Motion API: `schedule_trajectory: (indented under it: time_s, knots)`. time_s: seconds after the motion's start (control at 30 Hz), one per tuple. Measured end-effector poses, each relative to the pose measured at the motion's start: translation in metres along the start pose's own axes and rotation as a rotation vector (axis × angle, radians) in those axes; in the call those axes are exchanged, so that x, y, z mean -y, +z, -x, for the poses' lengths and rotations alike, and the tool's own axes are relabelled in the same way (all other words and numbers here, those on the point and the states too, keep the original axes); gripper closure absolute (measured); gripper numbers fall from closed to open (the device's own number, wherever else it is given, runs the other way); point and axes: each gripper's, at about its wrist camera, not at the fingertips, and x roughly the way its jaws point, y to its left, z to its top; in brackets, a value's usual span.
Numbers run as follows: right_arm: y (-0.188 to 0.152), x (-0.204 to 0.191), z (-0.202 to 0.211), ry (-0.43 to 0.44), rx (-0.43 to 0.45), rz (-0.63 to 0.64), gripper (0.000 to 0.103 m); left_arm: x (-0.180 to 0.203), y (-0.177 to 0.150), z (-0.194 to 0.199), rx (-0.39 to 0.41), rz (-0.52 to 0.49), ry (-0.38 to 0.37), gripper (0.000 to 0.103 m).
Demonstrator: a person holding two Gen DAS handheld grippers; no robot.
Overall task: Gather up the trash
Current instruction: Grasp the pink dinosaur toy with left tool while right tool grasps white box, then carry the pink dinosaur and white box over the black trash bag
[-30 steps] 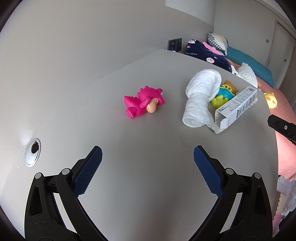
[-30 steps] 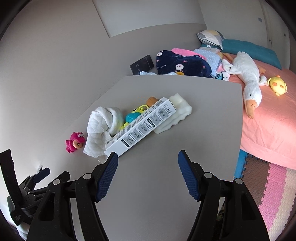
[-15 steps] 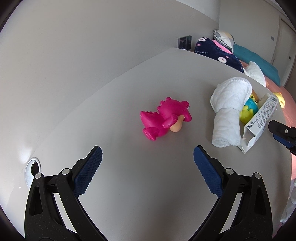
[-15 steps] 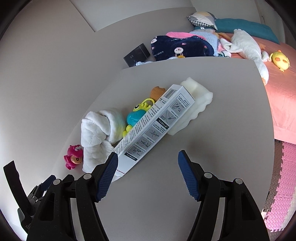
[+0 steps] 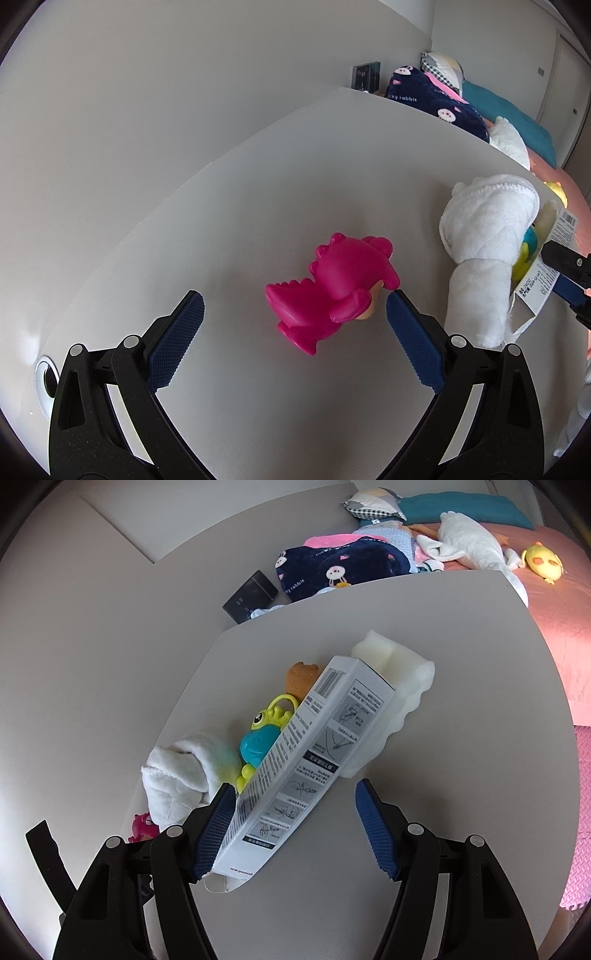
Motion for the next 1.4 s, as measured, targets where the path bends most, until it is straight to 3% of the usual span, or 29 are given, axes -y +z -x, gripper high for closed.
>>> schedule_trajectory:
  time_s: [0.07,0.13,0.2,0.33,0.9,1.1,1.4]
  knots:
    - [0.001,0.000,-0.002,0.007,0.004,-0.002,0.036,0.002,0.002,-0.003,0.001,-0.014,0.006,0.007]
    - [0.001,0.001,-0.005,0.043,-0.012,0.002,0.056,0.005,0.002,-0.004,0.007,-0.027,0.014,0.009]
    - [0.001,-0.001,-0.004,0.048,-0.005,0.021,0.061,0.006,0.003,-0.004,0.006,-0.041,0.016,0.020]
    - [-0.001,-0.004,0.000,0.065,0.002,0.045,0.066,0.004,0.003,-0.002,0.008,-0.030,-0.023,0.053]
    - [-0.006,-0.010,0.041,0.027,0.053,0.147,0.070,0.005,-0.008,0.039,0.058,0.018,-0.006,0.058]
    - [-0.008,-0.007,0.063,0.031,0.075,0.153,0.070,0.000,-0.014,0.052,0.067,0.082,-0.049,0.058]
    - [-0.013,0.001,0.096,0.043,0.103,0.156,0.070,0.022,-0.016,0.086,0.110,0.048,-0.046,0.058]
